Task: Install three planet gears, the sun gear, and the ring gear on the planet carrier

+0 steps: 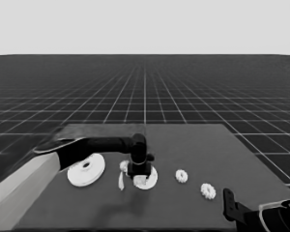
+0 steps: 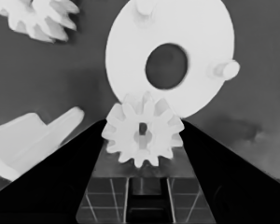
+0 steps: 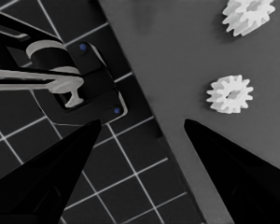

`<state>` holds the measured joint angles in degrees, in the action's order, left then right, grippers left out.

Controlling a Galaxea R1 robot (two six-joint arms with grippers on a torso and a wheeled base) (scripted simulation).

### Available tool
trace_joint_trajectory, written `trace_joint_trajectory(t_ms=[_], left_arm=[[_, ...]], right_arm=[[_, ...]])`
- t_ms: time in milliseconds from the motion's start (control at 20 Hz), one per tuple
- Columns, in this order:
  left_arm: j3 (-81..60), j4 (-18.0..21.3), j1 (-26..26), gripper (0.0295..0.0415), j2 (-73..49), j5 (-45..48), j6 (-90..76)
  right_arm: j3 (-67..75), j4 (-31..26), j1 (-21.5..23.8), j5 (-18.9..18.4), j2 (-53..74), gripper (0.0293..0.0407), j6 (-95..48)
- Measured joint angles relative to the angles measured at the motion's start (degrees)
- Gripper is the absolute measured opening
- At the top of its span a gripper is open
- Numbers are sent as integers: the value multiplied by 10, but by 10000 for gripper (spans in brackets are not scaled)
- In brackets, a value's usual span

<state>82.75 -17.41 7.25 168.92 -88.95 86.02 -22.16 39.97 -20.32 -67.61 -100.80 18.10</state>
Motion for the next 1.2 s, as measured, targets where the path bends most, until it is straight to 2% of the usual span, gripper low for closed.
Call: trace_joint_trajectory(t_ms=[150,400,500,550,650,900,1000,1200], left_arm=[[21,-25,27,312,4,8,-14],[26,-31,32,312,6,10,-18],[26,-32,32,372,6,10,-18],[26,-32,32,381,6,10,-18],[26,-32,32,384,6,10,-18],[26,-32,32,385,6,10,-18],[-18,28,-28,385,-4,-6,14],[-29,61,-61,385,-5,-8,22]], right_arm=[[0,0,0,0,0,385,0],[0,0,0,0,0,385,0],[0,0,0,0,0,385,0],[0,0,0,0,0,385,0],[0,0,0,0,0,385,0],[0,0,0,0,0,385,0],[0,0,0,0,0,385,0],[0,0,0,0,0,385,0]])
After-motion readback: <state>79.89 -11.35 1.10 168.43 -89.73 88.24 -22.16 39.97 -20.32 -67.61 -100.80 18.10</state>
